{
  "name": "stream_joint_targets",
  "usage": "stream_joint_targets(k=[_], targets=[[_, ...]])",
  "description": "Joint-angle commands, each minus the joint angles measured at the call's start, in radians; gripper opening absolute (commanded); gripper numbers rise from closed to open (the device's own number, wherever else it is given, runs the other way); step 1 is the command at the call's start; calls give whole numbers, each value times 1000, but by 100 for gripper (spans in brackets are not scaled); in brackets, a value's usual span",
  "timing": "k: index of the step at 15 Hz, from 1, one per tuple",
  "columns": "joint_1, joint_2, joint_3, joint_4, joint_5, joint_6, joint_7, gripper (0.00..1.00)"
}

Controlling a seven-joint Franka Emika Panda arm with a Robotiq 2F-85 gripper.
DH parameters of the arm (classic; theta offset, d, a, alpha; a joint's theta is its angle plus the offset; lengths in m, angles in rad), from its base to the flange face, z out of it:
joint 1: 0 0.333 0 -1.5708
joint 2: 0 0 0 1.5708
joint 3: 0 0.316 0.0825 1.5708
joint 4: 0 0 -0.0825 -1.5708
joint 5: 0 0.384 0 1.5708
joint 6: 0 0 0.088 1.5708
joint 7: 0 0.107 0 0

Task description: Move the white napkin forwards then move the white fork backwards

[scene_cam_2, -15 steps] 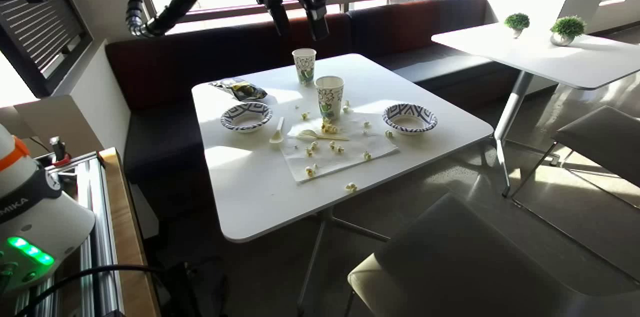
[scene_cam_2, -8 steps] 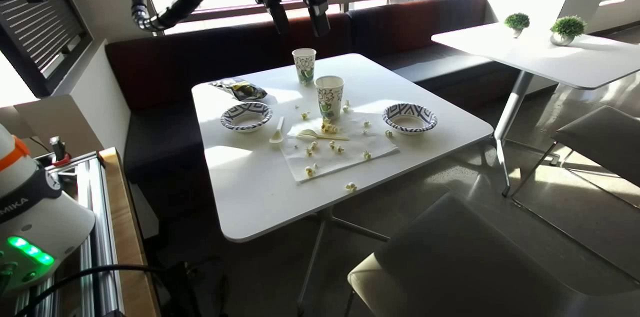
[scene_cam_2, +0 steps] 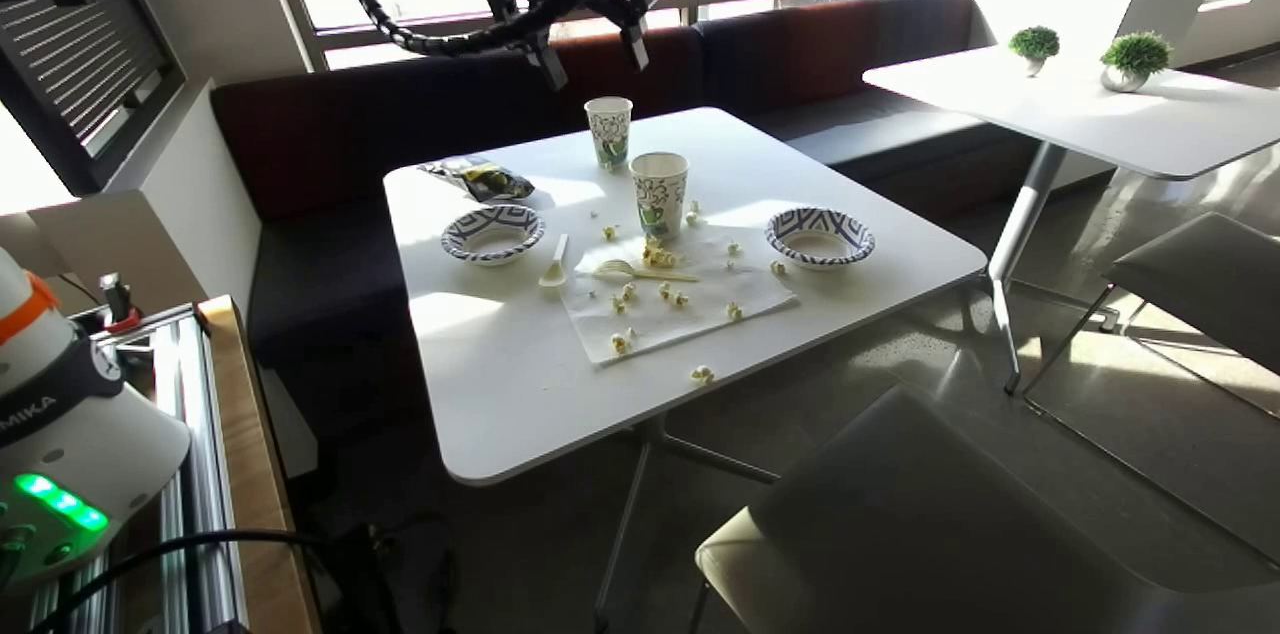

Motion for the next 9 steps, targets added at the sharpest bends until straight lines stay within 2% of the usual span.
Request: stream_joint_targets(k=[1,4,7,8,9], targets=[[15,51,-20,-109,-50,142,-141,100],[-55,113,9,-162,-224,187,-145,100],[-123,180,27,-161,-451,126,-60,100],[-79,140,4,-165,-341,146,-102,100],[-93,159,0,-166,-391,145,-89,100]])
